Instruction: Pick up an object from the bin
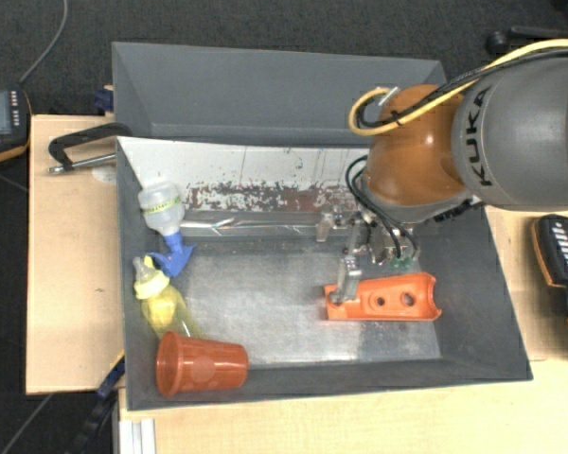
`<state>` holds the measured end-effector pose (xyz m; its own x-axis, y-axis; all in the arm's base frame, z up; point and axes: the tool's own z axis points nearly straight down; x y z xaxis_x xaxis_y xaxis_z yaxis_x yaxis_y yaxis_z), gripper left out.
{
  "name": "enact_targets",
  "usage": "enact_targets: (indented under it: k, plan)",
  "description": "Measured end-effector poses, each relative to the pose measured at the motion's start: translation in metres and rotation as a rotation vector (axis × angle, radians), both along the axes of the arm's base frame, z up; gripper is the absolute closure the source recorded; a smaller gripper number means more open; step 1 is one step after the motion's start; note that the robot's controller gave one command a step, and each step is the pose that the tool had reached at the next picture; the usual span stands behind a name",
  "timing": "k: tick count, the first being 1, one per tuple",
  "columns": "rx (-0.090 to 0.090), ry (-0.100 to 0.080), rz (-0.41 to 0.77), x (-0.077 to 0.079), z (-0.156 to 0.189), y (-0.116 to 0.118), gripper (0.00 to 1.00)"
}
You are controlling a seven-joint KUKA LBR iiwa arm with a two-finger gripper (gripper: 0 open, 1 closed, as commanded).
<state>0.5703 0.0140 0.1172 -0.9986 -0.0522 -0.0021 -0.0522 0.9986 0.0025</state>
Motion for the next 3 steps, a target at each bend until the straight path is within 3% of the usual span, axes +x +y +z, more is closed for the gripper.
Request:
enact_targets:
  k: [1, 2, 3]
  plan:
    - [-0.005, 0.008, -0.001, -0.022, -0.026, -0.014, 0.00]
    - [0.002, 0.002, 0.036, -0.030, -0.035, -0.012, 0.00]
    - [-0.001, 0.005, -0.047, -0.048, -0.040, -0.066, 0.00]
